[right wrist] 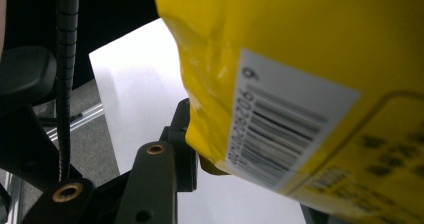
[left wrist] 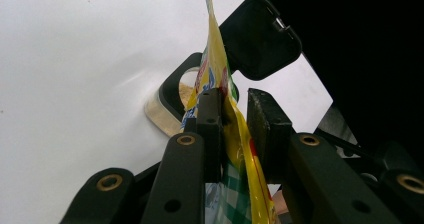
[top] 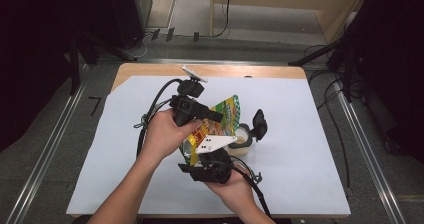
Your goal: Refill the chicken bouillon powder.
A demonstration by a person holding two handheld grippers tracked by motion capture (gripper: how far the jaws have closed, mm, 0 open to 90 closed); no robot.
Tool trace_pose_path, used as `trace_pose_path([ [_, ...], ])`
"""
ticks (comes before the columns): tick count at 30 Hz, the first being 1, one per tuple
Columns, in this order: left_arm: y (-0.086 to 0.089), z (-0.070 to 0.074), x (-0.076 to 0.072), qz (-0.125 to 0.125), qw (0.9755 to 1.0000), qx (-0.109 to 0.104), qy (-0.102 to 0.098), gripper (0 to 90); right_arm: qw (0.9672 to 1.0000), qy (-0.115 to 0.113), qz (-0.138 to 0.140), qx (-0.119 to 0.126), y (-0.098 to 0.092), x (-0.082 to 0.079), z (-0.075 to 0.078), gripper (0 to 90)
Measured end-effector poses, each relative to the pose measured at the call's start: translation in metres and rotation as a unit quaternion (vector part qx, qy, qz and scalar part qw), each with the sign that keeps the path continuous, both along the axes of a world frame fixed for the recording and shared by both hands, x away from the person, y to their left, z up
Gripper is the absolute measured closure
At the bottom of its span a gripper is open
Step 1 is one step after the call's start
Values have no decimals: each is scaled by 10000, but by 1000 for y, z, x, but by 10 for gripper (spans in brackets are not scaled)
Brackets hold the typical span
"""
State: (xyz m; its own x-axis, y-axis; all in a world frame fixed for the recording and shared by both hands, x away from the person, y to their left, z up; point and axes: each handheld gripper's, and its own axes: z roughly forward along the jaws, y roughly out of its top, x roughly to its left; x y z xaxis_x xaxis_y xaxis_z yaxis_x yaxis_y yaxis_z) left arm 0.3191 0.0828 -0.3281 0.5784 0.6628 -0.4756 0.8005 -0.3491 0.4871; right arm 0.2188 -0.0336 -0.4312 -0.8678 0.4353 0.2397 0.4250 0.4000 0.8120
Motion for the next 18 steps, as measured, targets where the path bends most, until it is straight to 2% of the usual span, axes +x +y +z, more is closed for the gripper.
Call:
trace_pose_path([
  [9, 3, 0, 3, 38, 9999, -87, 50, 771, 10000, -69, -5, -16, 0, -1, 4, 633],
  [18, 2, 0, 2, 26, 10000, -48, 29, 770, 10000, -62, 3, -30, -1, 0, 4, 634],
])
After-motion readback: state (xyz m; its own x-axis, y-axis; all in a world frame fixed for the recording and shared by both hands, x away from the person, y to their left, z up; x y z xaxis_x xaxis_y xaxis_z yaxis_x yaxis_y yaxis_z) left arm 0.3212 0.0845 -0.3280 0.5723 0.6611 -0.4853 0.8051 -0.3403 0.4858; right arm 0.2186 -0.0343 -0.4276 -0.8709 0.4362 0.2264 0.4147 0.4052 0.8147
